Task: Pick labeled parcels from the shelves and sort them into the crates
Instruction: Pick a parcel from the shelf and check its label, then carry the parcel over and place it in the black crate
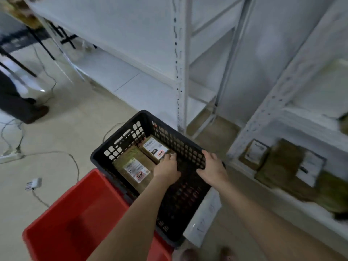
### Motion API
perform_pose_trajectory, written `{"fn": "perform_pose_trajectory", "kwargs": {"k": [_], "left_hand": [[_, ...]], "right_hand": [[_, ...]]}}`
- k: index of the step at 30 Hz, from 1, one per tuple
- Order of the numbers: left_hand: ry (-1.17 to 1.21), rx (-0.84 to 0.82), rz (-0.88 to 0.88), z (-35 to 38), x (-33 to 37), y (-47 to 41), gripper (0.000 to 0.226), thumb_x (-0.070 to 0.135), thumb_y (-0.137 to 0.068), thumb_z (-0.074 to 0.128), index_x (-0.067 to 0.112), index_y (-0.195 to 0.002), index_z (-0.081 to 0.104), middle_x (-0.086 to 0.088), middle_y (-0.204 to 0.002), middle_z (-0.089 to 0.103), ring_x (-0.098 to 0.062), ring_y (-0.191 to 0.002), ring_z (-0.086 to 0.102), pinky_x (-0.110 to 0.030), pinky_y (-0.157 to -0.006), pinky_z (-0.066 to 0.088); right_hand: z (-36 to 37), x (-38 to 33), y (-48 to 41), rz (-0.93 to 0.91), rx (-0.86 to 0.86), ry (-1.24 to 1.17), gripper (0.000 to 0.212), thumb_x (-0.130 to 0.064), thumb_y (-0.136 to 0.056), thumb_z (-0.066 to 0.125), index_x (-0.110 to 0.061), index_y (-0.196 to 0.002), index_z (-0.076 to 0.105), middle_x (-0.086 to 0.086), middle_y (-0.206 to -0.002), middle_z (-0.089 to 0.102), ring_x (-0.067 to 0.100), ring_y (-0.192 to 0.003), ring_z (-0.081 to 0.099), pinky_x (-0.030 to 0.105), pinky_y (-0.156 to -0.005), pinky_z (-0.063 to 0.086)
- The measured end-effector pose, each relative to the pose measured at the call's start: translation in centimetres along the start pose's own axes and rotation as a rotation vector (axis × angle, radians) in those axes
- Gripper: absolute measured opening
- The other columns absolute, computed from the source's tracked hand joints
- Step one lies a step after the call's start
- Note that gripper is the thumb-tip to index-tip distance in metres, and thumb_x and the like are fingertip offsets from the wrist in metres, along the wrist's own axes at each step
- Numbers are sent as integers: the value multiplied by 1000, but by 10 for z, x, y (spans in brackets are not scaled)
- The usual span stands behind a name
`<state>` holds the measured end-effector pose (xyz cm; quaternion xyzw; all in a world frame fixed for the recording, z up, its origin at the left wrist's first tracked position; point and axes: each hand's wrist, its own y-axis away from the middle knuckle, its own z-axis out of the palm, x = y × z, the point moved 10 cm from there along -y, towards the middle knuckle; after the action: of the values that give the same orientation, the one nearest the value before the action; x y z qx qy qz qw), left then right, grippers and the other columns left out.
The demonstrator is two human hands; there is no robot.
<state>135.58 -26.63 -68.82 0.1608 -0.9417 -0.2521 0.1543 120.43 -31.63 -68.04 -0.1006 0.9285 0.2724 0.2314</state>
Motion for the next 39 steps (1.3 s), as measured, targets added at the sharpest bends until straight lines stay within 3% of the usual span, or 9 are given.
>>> {"fn": "perform_pose_trajectory", "kwargs": {"k": [3,8,14,25,30,39], "left_hand": [[-59,25,135,-8,72,21,75,33,-90,56,16,-151,16,-9,-151,26,-30,-135,33,-44,-100,43],[-172,79,352,-10,197,69,57,35,-92,56,11,-139,33,-11,-139,37,-30,-126,41,-42,-92,46],[-265,161,519,-1,329,149,63,32,-91,57,15,-144,27,-10,-144,34,-30,-129,40,-44,-96,43],[-282,323,861,36,571,396,71,30,-90,58,15,-149,21,-8,-151,26,-29,-135,33,-44,-102,42],[-308,476,1005,24,643,494,66,33,-90,58,15,-146,27,-7,-146,33,-28,-131,39,-41,-94,44],[-269,687,1178,-42,726,590,62,29,-91,55,16,-146,28,-7,-145,35,-27,-128,42,-40,-98,44]], "right_hand": [[-46,34,39,53,137,18,75,-31,-86,63,-26,-149,23,3,-147,34,26,-131,38,41,-102,42],[-121,106,119,138,314,41,71,-30,-85,65,-26,-146,28,2,-146,35,25,-133,36,39,-104,41],[-195,203,230,241,449,34,75,-35,-86,63,-25,-148,23,7,-149,30,29,-135,32,42,-106,39],[-315,356,518,297,779,31,69,-25,-88,61,-22,-148,24,8,-143,32,28,-128,37,39,-102,40],[-362,387,611,351,892,84,67,-33,-89,60,-22,-146,26,8,-144,31,29,-129,36,41,-103,39],[-462,380,696,302,1108,140,65,-28,-90,59,-23,-146,27,7,-144,34,27,-128,38,38,-103,40]]}}
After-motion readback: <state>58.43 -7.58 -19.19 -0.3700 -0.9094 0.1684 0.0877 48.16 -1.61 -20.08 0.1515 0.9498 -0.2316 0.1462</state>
